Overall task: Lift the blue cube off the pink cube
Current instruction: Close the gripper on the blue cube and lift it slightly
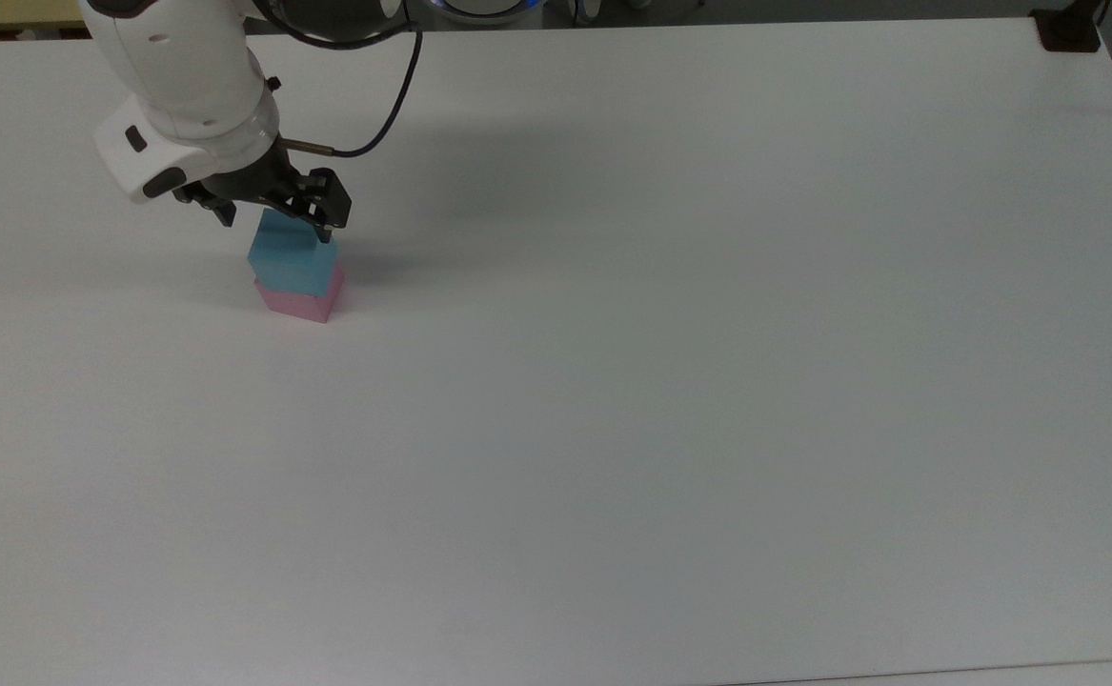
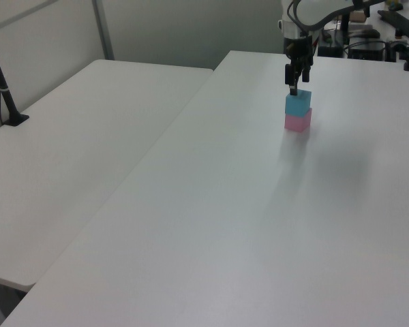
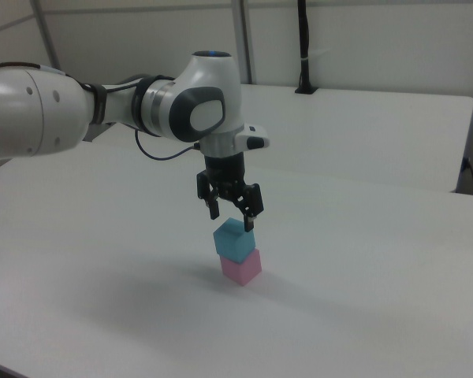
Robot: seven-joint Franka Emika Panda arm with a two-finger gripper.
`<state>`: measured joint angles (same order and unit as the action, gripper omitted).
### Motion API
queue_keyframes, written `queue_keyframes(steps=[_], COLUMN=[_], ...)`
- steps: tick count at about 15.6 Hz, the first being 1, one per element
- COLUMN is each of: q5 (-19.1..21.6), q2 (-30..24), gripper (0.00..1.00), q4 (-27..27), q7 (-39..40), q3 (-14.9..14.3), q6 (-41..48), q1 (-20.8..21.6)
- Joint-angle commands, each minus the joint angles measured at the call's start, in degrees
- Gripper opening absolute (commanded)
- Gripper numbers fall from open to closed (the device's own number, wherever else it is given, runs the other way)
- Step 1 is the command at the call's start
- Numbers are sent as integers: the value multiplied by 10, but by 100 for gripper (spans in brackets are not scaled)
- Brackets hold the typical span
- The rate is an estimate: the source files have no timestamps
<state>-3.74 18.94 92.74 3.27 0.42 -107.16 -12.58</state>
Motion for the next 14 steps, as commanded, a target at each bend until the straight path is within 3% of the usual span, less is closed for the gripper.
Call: queue_keyframes(steps=[1, 4, 6, 10, 14], q5=[1, 1, 1, 1, 1], q2=[-2, 3, 4, 3, -14], gripper=[100, 100, 81, 33, 30], q4=[22, 33, 48, 47, 34], q7=[14, 15, 14, 15, 20], q3=[0, 0, 0, 1, 1], q6=[-16, -31, -53, -54, -26], q1=[2, 2, 5, 11, 12])
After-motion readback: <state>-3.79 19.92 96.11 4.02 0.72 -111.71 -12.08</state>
